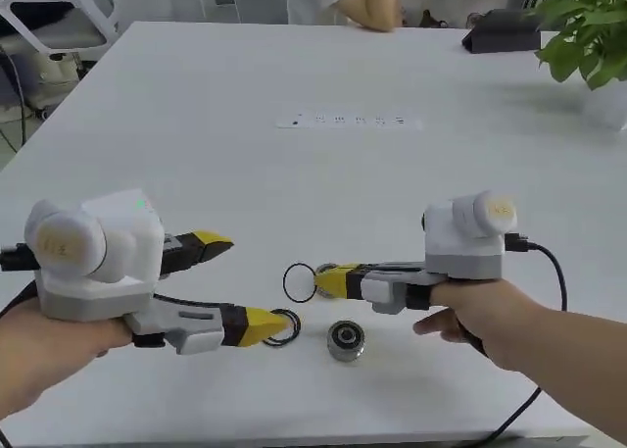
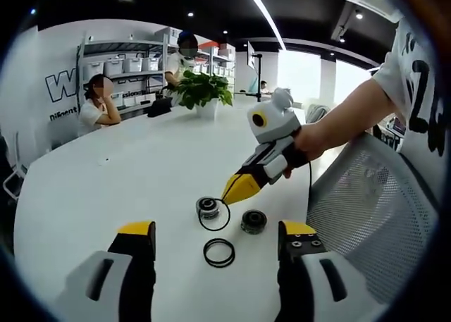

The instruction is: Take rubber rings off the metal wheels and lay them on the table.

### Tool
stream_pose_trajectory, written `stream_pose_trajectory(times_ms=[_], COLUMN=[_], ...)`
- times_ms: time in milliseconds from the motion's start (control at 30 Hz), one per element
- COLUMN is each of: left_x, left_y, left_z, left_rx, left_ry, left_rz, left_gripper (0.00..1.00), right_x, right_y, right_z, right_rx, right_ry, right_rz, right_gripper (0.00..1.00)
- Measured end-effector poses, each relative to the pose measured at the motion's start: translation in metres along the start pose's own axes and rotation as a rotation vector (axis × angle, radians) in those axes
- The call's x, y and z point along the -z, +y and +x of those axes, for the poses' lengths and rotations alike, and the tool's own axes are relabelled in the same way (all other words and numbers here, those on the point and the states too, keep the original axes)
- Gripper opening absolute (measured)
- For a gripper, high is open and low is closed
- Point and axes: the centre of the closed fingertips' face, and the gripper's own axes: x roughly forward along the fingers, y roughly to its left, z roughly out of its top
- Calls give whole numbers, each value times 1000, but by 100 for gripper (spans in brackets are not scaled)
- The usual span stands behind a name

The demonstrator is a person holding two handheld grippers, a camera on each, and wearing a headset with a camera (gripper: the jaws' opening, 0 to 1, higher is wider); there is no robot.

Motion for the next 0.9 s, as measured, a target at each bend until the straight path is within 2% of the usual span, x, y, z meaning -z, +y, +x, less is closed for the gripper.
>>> stream_pose_trajectory(times_ms=[300, 900], left_x=[4, 12], left_y=[1, 2], left_z=[-10, -19], left_rx=[-14, -34], left_ry=[-2, 1], left_rz=[-9, -22], left_gripper=[72, 72], right_x=[8, 30], right_y=[3, 4], right_z=[8, 19], right_rx=[-14, -22], right_ry=[35, 111], right_rz=[-3, -5], right_gripper=[0, 0])
